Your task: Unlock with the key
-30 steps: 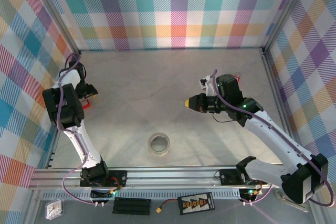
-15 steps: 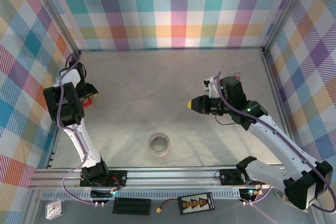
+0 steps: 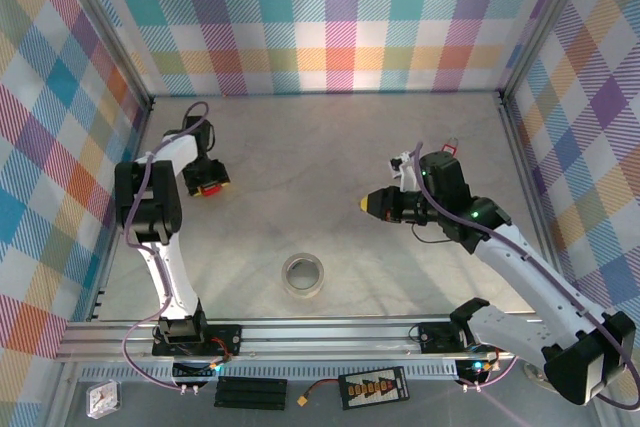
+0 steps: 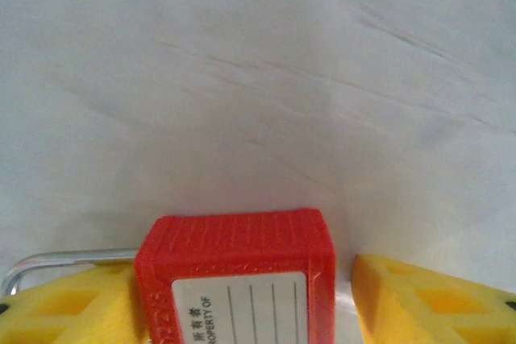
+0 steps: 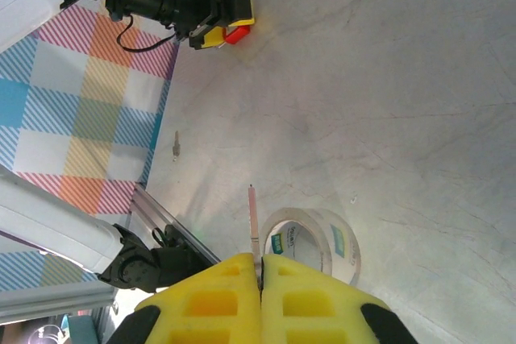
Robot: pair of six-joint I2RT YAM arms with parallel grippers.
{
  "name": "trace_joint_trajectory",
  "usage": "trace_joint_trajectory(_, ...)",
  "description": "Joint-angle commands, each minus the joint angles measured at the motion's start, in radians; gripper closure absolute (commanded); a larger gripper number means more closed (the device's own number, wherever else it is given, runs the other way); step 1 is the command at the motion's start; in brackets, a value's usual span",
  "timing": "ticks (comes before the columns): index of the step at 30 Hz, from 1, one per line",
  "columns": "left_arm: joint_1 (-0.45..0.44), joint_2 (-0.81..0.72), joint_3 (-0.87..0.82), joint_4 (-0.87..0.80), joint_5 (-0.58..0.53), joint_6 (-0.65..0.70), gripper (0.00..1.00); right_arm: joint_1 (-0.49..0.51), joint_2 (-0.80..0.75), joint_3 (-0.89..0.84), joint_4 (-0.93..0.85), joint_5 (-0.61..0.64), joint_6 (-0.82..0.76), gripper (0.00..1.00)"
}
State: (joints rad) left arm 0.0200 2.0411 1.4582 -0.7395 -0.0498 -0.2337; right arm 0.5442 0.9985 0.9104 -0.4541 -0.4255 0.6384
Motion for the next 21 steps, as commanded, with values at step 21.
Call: trace_joint_trajectory(21,-0.354,-0.336,-0.051,-0.118,0.079,-0.047,0.16,-0.001,-0.078,-0.025,-0.099,0.068,-0.059,1.00)
